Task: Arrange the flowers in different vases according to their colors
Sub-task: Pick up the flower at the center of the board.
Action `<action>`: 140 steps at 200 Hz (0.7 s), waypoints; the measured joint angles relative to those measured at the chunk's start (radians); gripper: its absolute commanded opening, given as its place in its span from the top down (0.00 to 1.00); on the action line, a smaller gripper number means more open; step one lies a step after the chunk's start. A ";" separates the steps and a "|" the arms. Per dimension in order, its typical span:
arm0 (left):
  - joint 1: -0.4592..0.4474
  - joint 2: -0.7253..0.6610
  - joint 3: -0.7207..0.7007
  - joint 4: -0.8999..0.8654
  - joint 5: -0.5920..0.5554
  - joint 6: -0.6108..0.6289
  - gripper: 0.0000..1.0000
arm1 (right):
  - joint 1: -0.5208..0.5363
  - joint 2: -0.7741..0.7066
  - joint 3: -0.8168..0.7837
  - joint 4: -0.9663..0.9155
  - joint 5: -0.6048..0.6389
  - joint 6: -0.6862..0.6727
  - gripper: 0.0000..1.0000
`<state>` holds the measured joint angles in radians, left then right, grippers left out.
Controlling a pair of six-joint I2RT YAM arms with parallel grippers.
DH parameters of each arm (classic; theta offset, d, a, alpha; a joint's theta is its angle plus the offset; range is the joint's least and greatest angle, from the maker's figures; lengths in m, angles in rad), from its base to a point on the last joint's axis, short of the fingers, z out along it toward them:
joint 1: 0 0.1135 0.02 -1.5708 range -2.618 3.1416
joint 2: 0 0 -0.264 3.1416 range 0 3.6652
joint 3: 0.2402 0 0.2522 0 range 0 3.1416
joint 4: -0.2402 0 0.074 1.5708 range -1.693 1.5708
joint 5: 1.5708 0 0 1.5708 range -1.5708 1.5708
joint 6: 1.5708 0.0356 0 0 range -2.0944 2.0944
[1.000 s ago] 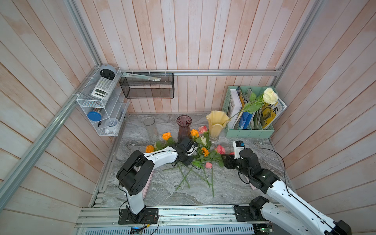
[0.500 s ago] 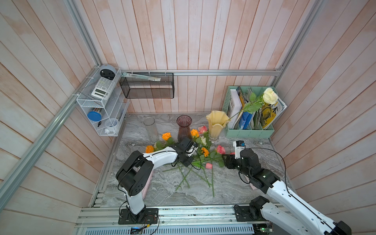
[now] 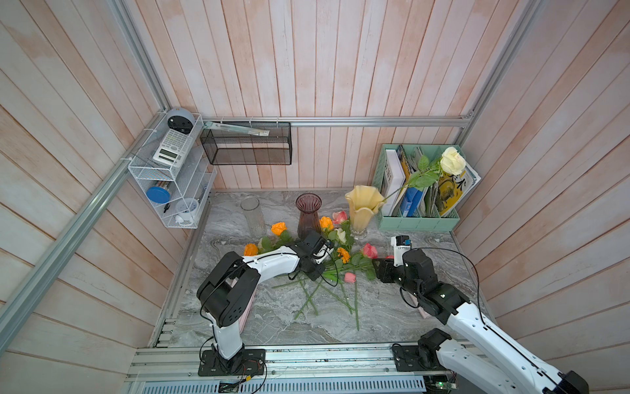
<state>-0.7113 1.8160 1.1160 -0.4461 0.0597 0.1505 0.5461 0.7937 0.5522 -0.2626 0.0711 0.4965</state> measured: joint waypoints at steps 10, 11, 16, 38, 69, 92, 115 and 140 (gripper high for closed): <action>0.000 0.004 0.006 -0.002 0.000 0.000 0.79 | 0.000 0.000 0.000 0.000 -0.002 0.000 0.47; 0.000 0.005 0.006 -0.002 0.000 0.001 0.79 | 0.000 0.000 0.000 0.000 -0.002 0.000 0.47; 0.000 0.006 0.009 -0.002 0.000 0.003 0.81 | 0.000 0.000 0.000 0.000 -0.002 0.000 0.47; -0.002 0.010 0.012 -0.003 0.000 0.013 0.85 | -0.001 -0.006 -0.002 0.000 -0.002 0.000 0.47; -0.004 0.009 0.014 -0.006 -0.001 0.019 0.88 | -0.004 -0.014 -0.006 0.000 -0.002 0.000 0.47; -0.008 -0.008 0.014 -0.016 -0.008 0.022 0.89 | -0.005 -0.016 -0.010 0.000 -0.002 0.000 0.47; -0.014 -0.055 0.014 -0.040 -0.018 0.022 0.89 | -0.005 -0.016 -0.011 0.000 -0.002 0.001 0.47; -0.025 -0.130 0.014 -0.062 -0.036 0.021 0.89 | -0.005 -0.016 -0.011 0.000 -0.002 0.001 0.47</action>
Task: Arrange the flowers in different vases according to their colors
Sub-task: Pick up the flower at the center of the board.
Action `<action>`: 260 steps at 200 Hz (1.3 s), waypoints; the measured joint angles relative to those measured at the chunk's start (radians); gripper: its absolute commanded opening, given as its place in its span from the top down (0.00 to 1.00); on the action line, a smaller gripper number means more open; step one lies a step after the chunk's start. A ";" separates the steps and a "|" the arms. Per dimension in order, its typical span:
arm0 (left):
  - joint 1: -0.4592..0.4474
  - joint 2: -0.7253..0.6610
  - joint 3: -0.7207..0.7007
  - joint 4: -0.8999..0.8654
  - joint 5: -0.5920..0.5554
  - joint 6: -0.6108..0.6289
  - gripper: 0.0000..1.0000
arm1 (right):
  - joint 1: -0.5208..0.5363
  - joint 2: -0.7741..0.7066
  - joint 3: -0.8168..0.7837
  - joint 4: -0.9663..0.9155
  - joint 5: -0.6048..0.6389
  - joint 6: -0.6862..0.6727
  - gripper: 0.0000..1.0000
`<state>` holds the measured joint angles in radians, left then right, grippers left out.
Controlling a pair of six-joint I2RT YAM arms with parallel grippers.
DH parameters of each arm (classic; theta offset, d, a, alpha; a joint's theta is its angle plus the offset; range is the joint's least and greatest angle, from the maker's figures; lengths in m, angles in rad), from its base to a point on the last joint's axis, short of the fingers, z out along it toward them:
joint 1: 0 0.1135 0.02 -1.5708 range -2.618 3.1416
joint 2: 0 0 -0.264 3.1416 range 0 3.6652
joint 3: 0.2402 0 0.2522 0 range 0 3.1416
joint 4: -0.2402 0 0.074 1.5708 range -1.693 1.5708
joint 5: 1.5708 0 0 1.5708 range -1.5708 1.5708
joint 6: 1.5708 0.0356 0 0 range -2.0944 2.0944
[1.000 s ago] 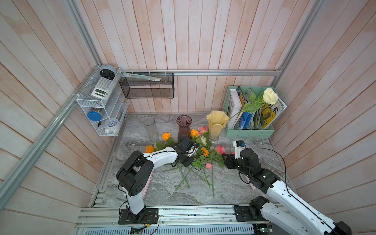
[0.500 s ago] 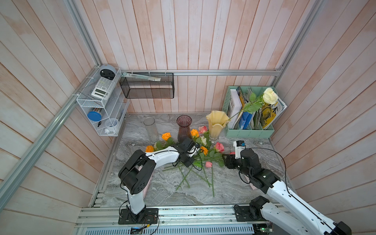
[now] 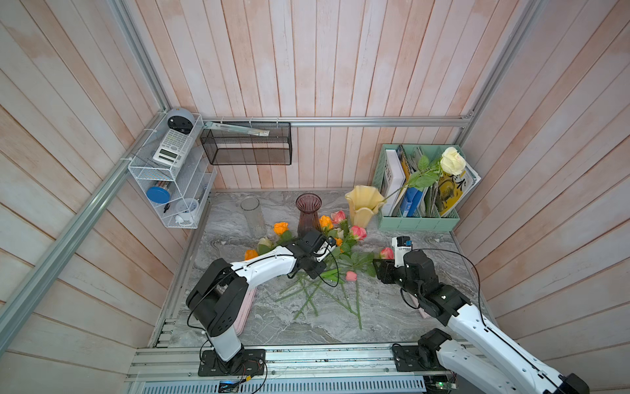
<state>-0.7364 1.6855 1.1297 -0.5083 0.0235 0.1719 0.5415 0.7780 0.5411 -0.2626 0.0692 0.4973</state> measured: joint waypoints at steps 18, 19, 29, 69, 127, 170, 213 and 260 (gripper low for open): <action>-0.008 -0.051 0.000 -0.008 -0.008 0.000 0.89 | 0.000 0.000 0.000 0.000 0.000 0.000 0.48; -0.008 -0.052 0.000 -0.008 -0.008 0.000 0.89 | 0.000 0.000 0.000 0.000 0.000 0.000 0.47; -0.011 -0.072 0.000 -0.012 -0.013 0.000 0.89 | 0.000 0.000 0.000 0.000 0.000 0.000 0.47; -0.014 -0.102 -0.013 -0.008 -0.031 -0.003 0.89 | 0.000 0.000 -0.006 0.001 0.000 0.001 0.47; -0.015 -0.122 -0.125 0.124 -0.144 -0.015 0.90 | 0.000 0.000 -0.022 0.002 -0.005 0.008 0.47; -0.016 -0.237 -0.248 0.293 -0.212 -0.022 0.90 | 0.000 0.000 -0.024 0.009 -0.008 0.008 0.47; -0.019 -0.286 -0.287 0.442 -0.216 -0.023 0.91 | -0.001 0.024 -0.030 0.029 -0.018 0.015 0.48; -0.035 -0.320 -0.336 0.525 -0.220 -0.018 0.91 | -0.001 0.040 -0.031 0.037 -0.023 0.024 0.47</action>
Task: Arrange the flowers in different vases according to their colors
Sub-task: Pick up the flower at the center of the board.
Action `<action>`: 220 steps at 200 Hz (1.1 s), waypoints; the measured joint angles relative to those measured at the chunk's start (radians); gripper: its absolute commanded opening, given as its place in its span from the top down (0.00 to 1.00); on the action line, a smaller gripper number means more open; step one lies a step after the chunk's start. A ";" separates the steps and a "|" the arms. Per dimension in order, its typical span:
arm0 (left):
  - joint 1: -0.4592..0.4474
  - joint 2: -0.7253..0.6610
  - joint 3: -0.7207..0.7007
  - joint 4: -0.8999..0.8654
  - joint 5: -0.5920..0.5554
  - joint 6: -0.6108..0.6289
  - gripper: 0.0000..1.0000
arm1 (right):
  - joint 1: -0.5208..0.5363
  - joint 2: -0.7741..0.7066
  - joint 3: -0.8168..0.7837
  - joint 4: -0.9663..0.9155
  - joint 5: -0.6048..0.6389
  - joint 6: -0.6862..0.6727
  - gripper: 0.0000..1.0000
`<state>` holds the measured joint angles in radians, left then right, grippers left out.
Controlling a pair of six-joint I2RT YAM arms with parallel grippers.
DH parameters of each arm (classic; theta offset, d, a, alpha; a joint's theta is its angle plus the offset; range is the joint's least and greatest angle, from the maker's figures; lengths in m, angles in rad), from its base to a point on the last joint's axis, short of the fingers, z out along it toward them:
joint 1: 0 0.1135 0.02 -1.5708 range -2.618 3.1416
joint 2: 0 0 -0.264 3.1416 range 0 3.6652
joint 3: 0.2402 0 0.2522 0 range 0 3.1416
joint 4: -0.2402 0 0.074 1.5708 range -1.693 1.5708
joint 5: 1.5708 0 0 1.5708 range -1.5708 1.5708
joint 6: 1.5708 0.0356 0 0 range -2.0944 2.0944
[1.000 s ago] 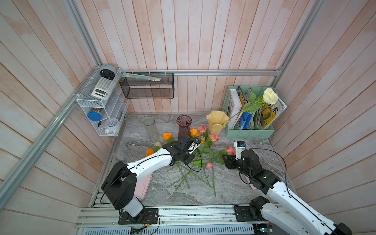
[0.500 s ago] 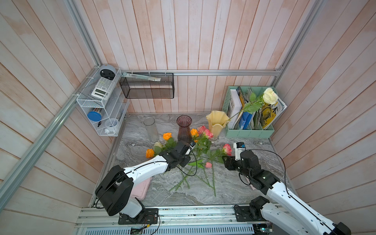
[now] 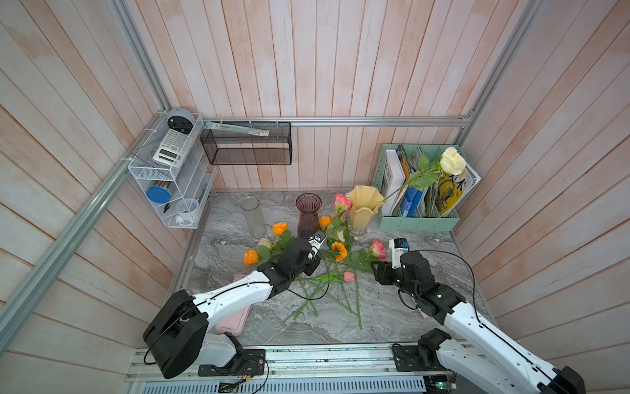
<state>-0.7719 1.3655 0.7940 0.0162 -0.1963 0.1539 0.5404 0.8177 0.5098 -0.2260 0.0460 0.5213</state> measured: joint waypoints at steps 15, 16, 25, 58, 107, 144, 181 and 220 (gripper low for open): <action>-0.001 -0.016 0.000 0.021 -0.011 0.003 0.91 | 0.000 0.006 0.000 0.003 -0.003 0.002 0.47; -0.001 -0.018 0.000 0.023 -0.013 0.003 0.91 | 0.000 0.006 0.000 0.003 -0.003 0.002 0.48; -0.001 -0.029 -0.002 0.039 -0.024 0.004 0.90 | 0.000 0.009 0.000 0.003 -0.003 0.003 0.47; -0.001 -0.071 -0.023 0.099 -0.063 0.017 0.91 | 0.000 0.013 0.000 0.011 -0.007 0.003 0.47; -0.001 -0.072 -0.027 0.139 -0.110 0.027 0.91 | 0.002 0.029 0.000 0.068 -0.091 0.006 0.46; -0.001 -0.081 -0.009 0.146 -0.127 0.027 0.90 | 0.011 0.055 -0.001 0.153 -0.148 0.010 0.46; -0.002 -0.089 0.064 0.134 -0.127 0.041 0.90 | 0.011 0.108 -0.002 0.193 -0.160 0.010 0.46; -0.008 -0.118 0.060 0.197 -0.158 0.045 0.90 | 0.011 0.124 -0.008 0.214 -0.169 0.010 0.46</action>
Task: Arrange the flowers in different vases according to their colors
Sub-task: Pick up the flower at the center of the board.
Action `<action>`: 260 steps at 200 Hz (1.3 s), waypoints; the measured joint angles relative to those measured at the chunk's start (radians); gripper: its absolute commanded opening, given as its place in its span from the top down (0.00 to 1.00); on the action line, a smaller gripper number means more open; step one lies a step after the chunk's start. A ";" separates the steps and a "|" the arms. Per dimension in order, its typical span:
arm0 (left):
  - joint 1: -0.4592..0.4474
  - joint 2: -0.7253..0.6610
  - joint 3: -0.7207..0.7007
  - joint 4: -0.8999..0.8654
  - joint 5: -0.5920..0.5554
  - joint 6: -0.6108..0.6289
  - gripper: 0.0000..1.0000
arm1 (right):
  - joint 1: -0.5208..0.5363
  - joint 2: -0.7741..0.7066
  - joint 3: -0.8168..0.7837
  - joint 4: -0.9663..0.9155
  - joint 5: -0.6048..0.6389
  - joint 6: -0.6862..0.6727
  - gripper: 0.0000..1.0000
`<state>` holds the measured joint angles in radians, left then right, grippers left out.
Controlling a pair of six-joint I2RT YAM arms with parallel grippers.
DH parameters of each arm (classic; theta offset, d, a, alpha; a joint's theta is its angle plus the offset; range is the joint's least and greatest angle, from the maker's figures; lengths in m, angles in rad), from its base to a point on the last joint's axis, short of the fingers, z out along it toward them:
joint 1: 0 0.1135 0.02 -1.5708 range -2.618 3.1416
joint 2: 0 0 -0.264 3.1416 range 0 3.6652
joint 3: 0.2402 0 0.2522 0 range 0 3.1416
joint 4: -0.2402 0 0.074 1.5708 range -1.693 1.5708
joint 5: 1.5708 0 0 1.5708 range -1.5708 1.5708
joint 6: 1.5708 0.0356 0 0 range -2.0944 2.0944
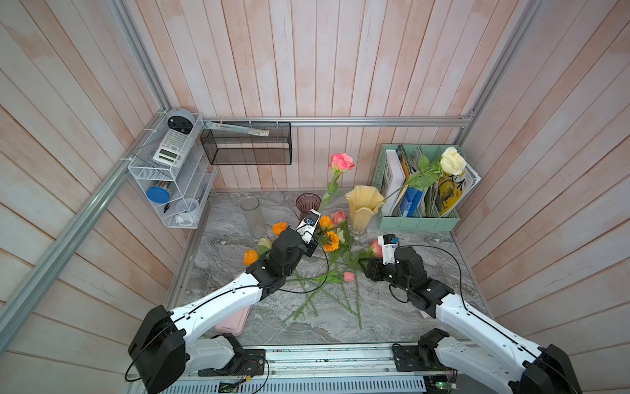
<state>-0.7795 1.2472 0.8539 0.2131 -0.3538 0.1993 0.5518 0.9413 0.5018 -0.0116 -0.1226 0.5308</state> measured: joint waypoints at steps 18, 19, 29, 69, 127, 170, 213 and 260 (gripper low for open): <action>-0.008 -0.012 -0.008 0.051 -0.014 -0.001 0.90 | 0.001 0.000 0.000 0.026 -0.026 0.000 0.45; -0.008 -0.013 -0.008 0.054 -0.014 -0.001 0.90 | 0.001 0.000 0.000 0.026 -0.027 0.000 0.45; -0.014 -0.013 -0.009 0.078 -0.022 -0.001 0.90 | 0.002 0.000 0.000 0.047 -0.047 0.001 0.45; -0.024 -0.013 -0.014 0.146 -0.051 -0.039 0.90 | 0.061 0.016 -0.013 0.188 -0.128 0.033 0.45; -0.106 0.066 0.041 0.103 -0.123 0.026 0.90 | 0.244 0.049 -0.013 0.198 -0.030 -0.098 0.44; -0.106 0.067 0.079 0.029 -0.129 0.043 0.90 | 0.345 0.034 0.035 0.186 0.140 -0.301 0.44; -0.106 0.055 0.089 -0.024 -0.118 0.024 0.90 | 0.346 0.087 0.144 0.201 0.209 -0.442 0.43; -0.106 0.021 0.089 -0.068 -0.076 -0.016 0.90 | 0.345 0.207 0.235 0.221 0.232 -0.535 0.43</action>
<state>-0.8856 1.2682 0.9424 0.1455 -0.4301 0.1833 0.8970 1.1484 0.7372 0.2096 0.1097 -0.0040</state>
